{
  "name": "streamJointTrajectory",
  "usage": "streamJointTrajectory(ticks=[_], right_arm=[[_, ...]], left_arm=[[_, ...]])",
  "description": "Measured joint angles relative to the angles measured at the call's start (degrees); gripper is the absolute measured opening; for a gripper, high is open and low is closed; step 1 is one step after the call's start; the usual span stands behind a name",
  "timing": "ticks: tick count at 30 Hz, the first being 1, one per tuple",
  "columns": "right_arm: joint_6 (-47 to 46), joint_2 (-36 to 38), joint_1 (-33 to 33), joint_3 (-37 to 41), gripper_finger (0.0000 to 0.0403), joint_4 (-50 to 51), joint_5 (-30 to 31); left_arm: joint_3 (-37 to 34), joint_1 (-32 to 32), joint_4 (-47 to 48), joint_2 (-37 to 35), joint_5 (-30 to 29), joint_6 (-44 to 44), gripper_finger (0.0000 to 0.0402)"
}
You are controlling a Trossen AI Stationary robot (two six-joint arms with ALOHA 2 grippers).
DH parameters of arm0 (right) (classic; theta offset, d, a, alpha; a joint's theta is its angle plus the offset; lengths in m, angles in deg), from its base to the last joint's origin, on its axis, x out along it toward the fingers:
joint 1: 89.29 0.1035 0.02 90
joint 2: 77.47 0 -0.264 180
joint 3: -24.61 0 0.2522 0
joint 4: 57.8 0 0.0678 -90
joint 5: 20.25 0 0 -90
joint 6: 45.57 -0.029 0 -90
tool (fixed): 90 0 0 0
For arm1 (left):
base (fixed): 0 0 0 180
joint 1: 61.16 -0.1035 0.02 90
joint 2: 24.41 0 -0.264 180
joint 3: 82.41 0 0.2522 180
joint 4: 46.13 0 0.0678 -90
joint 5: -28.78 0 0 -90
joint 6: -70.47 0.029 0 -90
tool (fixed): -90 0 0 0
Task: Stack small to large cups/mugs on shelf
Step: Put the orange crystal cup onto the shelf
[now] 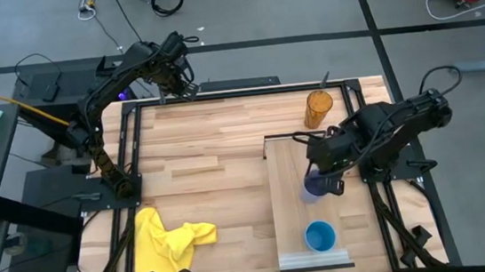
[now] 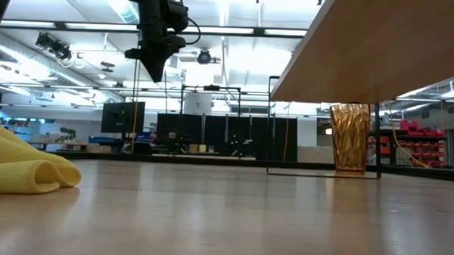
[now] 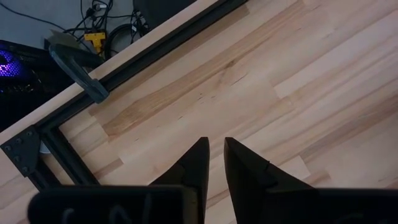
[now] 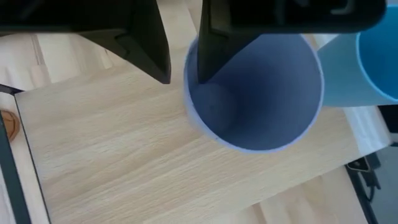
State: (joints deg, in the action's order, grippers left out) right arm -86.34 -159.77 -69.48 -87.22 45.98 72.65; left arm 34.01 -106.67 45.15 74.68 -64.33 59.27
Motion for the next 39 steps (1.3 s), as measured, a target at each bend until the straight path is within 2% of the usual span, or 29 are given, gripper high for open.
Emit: streamJointTrajectory(ticks=[8, 13, 17, 22, 25, 30, 34, 39], right_arm=[[-2.3, 4.3, -0.5, 0.0, 0.0104, 0.0, 1.5], [-5.6, 7.8, -5.6, 0.0, 0.0106, 0.0, 9.9], [-5.8, 10.3, -15.5, -0.1, 0.0106, 0.0, 13.9], [-0.9, 11.4, -32.6, -0.1, 0.0106, 0.0, 15.2], [2.6, 10.9, -43.3, -0.1, 0.0106, 0.0, 14.0], [8.3, 8.3, -58.4, -0.1, 0.0106, 0.0, 8.5], [12.2, 5.1, -65.6, -0.1, 0.0106, 0.0, 6.8], [15.7, 0.5, -69.6, 0.3, 0.0104, -0.2, 2.8]], left_arm=[[0.0, 0.0, -0.6, 0.0, 0.0, 0.0, 0.0071], [0.0, 0.0, -0.8, 0.0, 0.0, 0.0, 0.0079], [0.0, 0.0, -1.2, 0.0, 0.0, 0.0, 0.0082], [0.0, 0.0, -1.7, 0.0, 0.0, 0.0, 0.008], [0.0, 0.0, -2.0, 0.0, 0.0, 0.1, 0.0082], [0.0, 0.0, -2.0, 0.0, 0.0, 1.5, 0.0087], [0.0, 0.0, -2.0, 0.0, 0.0, 2.0, 0.0085], [0.0, 0.1, -1.9, 0.0, 0.0, 2.0, 0.0084]])
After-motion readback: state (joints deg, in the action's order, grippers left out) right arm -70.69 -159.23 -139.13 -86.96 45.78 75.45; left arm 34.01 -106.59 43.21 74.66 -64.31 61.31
